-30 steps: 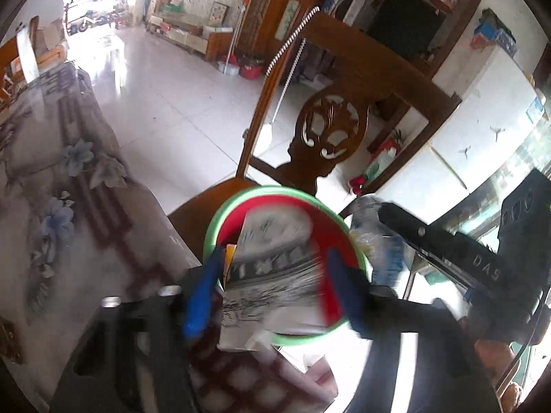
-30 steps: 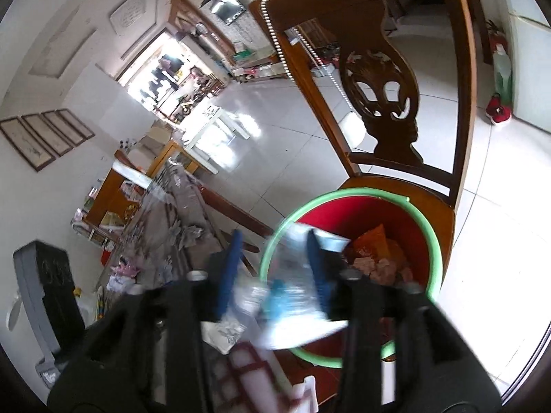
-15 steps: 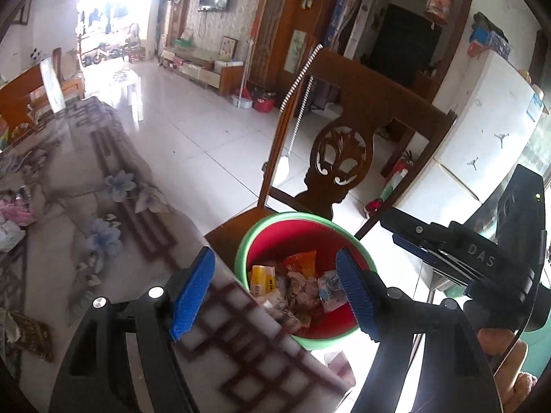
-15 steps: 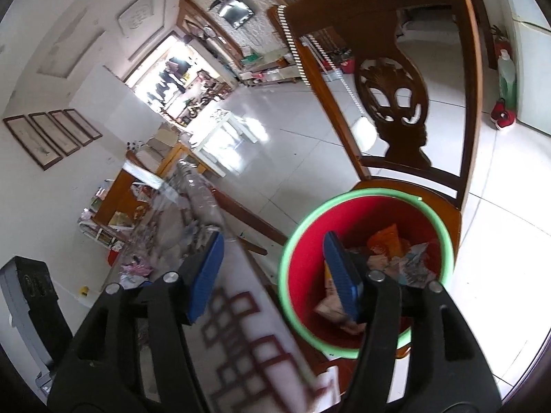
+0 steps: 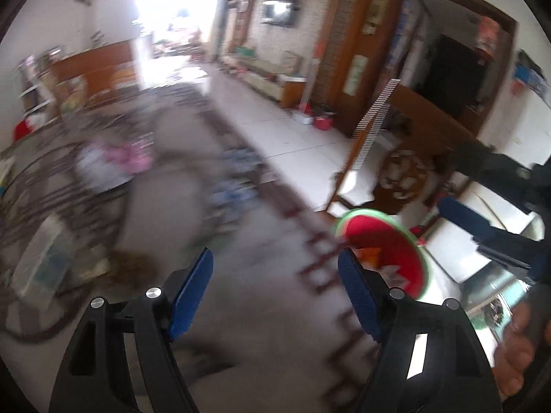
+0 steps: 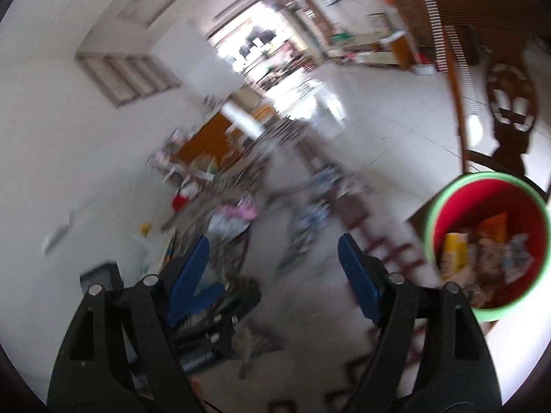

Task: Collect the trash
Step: 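Move both open grippers back over the table toward the remaining trash, then grasp the white milk carton with the left gripper while the right grasps the brown cigarette pack, then carry the milk carton and cigarette pack over the red bucket, then open both grippers to drop the carton and pack into the bucket, then grasp the crumpled grey paper with the left gripper and lift it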

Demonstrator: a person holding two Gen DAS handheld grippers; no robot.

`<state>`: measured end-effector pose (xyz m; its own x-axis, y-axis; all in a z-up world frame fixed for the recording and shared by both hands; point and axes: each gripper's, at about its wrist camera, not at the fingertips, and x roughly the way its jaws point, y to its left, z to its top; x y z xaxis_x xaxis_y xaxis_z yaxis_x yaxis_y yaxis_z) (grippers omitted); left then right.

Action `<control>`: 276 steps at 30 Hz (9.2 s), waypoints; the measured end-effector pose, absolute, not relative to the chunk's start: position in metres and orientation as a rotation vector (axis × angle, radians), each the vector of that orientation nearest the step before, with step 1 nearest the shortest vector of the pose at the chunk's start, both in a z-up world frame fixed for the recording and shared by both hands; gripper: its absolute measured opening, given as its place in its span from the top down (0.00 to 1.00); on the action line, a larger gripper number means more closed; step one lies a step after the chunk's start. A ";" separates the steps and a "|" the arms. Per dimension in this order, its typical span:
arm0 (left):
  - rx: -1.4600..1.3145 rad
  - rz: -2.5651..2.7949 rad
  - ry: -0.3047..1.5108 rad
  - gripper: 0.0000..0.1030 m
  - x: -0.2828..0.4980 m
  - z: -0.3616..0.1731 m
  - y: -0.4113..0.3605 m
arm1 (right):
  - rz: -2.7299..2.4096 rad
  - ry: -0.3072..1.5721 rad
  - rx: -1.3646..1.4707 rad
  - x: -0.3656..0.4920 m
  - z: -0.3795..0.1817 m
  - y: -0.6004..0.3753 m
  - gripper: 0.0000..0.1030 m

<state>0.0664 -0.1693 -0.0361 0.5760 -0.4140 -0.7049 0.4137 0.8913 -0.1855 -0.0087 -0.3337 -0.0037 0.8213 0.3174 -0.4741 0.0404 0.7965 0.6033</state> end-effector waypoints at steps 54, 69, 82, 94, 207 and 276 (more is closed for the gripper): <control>-0.277 -0.082 1.048 0.65 0.038 -0.109 0.065 | 0.307 1.071 -0.034 0.129 -0.065 -0.157 0.12; -0.312 -0.107 1.060 0.66 0.043 -0.113 0.069 | 0.406 1.306 -0.258 0.174 -0.115 -0.090 0.34; -0.319 -0.106 1.077 0.62 0.043 -0.115 0.068 | 0.435 1.302 -0.236 0.150 -0.112 -0.082 0.43; -0.309 -0.110 1.083 0.61 0.044 -0.117 0.066 | 0.451 1.245 -0.156 0.150 -0.111 -0.080 0.48; 0.030 -0.841 0.982 0.62 0.072 -0.047 -0.324 | -0.245 0.743 0.639 -0.069 -0.076 -0.485 0.45; -0.222 -0.158 1.000 0.66 0.099 -0.076 0.063 | 0.252 0.932 -0.075 0.206 -0.040 -0.149 0.07</control>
<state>0.0991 0.0631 -0.0756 0.5321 -0.2323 -0.8142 0.0297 0.9661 -0.2563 0.2058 -0.1493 -0.0400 0.5690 0.1823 -0.8018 -0.2468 0.9680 0.0450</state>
